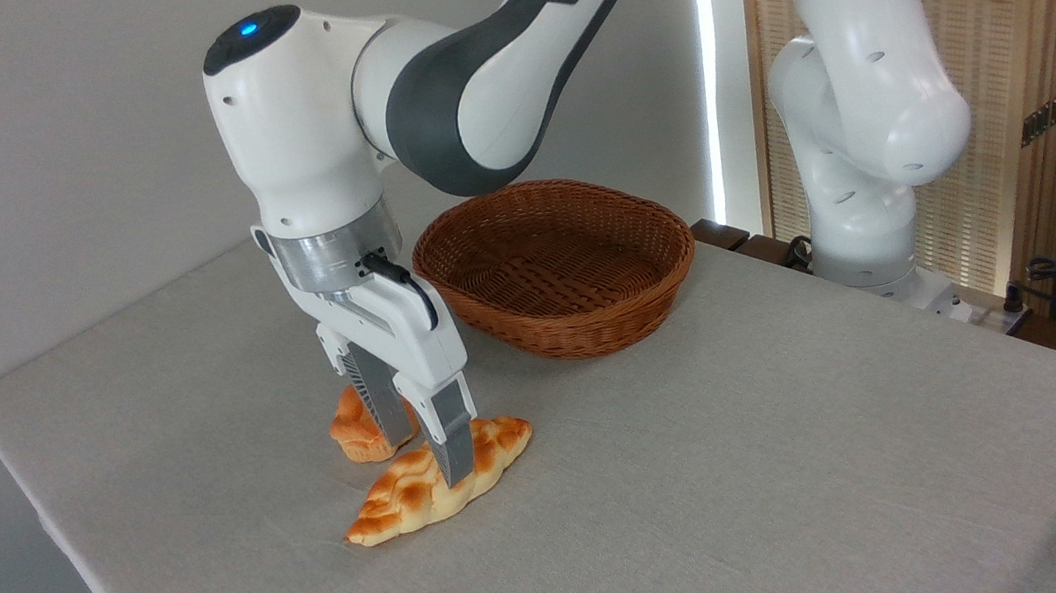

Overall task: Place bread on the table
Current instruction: 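Lower the croissant onto the table beside the round roll, then open the gripper and raise it away from the croissant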

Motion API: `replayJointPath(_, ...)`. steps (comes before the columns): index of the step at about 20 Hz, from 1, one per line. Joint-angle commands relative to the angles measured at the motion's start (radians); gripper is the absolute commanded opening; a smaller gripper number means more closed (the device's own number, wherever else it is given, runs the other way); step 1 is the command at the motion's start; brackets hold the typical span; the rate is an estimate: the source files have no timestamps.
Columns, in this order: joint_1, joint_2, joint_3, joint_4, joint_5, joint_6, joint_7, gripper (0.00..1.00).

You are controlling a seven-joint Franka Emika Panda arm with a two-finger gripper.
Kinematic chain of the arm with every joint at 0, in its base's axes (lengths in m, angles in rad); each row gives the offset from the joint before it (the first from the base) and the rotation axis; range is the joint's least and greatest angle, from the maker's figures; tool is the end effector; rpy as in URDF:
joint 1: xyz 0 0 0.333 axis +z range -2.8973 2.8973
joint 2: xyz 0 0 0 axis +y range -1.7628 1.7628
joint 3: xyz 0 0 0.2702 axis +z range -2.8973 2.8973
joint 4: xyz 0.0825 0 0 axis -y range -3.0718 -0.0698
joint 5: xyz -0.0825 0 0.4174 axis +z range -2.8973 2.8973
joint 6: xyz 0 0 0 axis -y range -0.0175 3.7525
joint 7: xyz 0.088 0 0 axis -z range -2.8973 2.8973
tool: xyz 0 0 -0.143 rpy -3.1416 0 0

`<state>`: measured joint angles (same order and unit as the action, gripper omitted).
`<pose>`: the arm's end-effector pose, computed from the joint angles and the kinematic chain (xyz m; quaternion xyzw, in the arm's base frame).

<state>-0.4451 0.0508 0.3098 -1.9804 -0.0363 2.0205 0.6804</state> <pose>0.5873 -0.0837 0.3446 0.9210 -0.3894 -0.0016 0.0094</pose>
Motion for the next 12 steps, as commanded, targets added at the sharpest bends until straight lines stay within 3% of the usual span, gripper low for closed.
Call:
replayJointPath(1,0.055,-0.064,-0.029,0.027,0.006,-0.048,-0.022,1.0)
replayJointPath(5,0.169,-0.078,-0.147,0.156,-0.005,-0.208,-0.024,1.0)
replayJointPath(7,0.262,-0.092,-0.254,0.218,-0.007,-0.279,-0.057,1.0)
replayJointPath(9,0.311,-0.109,-0.329,0.227,0.001,-0.293,-0.085,1.0)
replayJointPath(12,0.316,-0.127,-0.334,0.244,0.007,-0.328,-0.108,1.0)
